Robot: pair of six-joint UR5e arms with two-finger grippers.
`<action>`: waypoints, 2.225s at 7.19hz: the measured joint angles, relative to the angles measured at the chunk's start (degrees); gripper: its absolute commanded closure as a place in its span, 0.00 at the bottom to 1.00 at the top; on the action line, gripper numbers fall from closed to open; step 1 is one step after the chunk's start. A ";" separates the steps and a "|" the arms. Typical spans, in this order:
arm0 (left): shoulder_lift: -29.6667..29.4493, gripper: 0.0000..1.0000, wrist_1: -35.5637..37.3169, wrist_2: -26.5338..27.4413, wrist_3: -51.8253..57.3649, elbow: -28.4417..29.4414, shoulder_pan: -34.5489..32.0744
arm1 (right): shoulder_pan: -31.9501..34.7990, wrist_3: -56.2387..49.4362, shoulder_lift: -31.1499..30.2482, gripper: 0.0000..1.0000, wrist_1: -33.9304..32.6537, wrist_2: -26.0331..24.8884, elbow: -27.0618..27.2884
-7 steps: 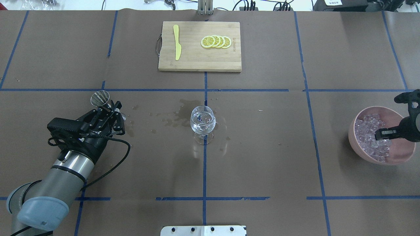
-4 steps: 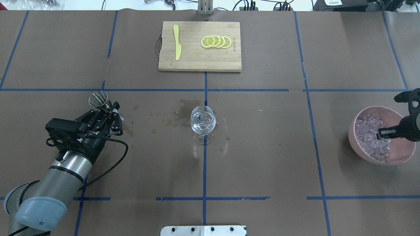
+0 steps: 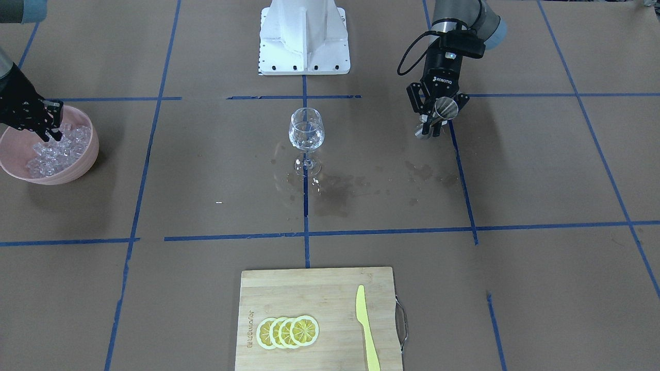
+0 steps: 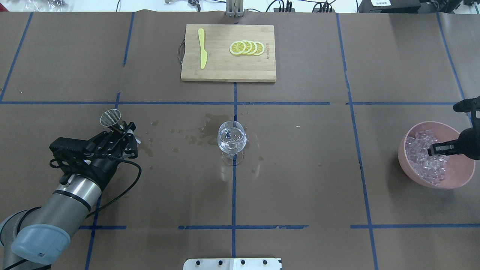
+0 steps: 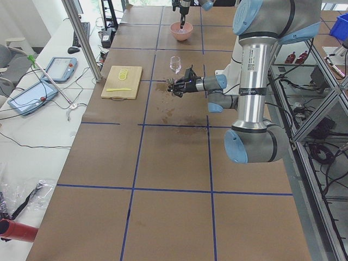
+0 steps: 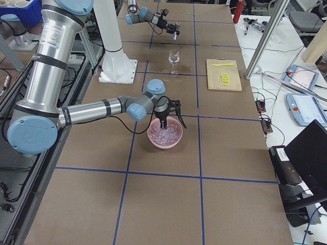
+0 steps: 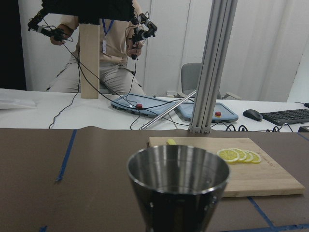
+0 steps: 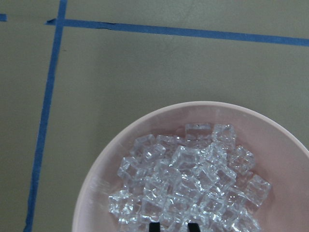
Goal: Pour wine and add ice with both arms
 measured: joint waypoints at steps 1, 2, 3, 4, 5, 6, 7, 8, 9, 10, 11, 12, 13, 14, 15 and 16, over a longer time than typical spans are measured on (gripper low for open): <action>2.06 1.00 -0.02 -0.49 -1.56 -0.02 -0.01 | 0.09 0.35 0.01 1.00 -0.07 0.25 1.21; 3.72 1.00 -0.01 0.03 -3.04 0.08 -0.01 | 0.09 1.41 0.12 1.00 -0.08 0.69 2.33; 4.63 1.00 0.02 1.91 -4.60 0.65 0.00 | 0.07 3.06 0.31 1.00 -0.03 1.02 3.34; 5.22 1.00 0.04 4.41 -5.44 1.76 0.03 | -0.05 4.66 0.63 1.00 0.02 1.20 4.14; 5.59 1.00 0.05 6.63 -5.83 3.12 0.06 | -0.16 5.87 1.22 1.00 0.05 1.44 4.63; 5.84 1.00 0.05 8.24 -6.81 4.38 0.06 | -0.20 7.07 2.10 1.00 0.06 1.81 4.90; 6.05 1.00 0.05 8.98 -9.78 5.17 0.07 | -0.36 8.69 3.09 1.00 0.08 2.13 5.07; 6.17 1.00 0.12 9.74 -15.08 6.16 0.07 | -0.65 10.09 3.98 1.00 0.12 2.29 5.19; 6.26 1.00 0.26 11.20 -20.51 7.98 0.14 | -1.00 10.90 4.54 1.00 0.14 2.32 5.23; 6.37 1.00 0.37 12.41 -22.99 9.89 0.19 | -1.24 11.23 4.81 1.00 0.15 2.32 5.29; 6.44 1.00 0.55 13.43 -23.93 11.14 0.32 | -1.33 11.40 4.94 1.00 0.15 2.30 5.52; 6.43 1.00 1.35 14.62 -24.25 11.72 0.59 | -1.42 12.06 4.98 1.00 0.15 2.31 5.93; 6.35 1.00 3.26 15.40 -24.35 11.86 0.93 | -1.76 13.63 5.05 1.00 0.17 2.33 6.47; 6.24 1.00 5.50 15.76 -24.34 11.86 1.29 | -2.36 15.27 5.72 1.00 0.08 2.30 6.99; 6.16 1.00 7.12 15.88 -24.28 11.92 1.92 | -2.88 16.70 7.20 1.00 -0.22 2.22 7.20; 6.13 1.00 8.31 15.89 -24.24 11.95 2.86 | -3.32 17.99 8.67 1.00 -0.57 2.16 7.24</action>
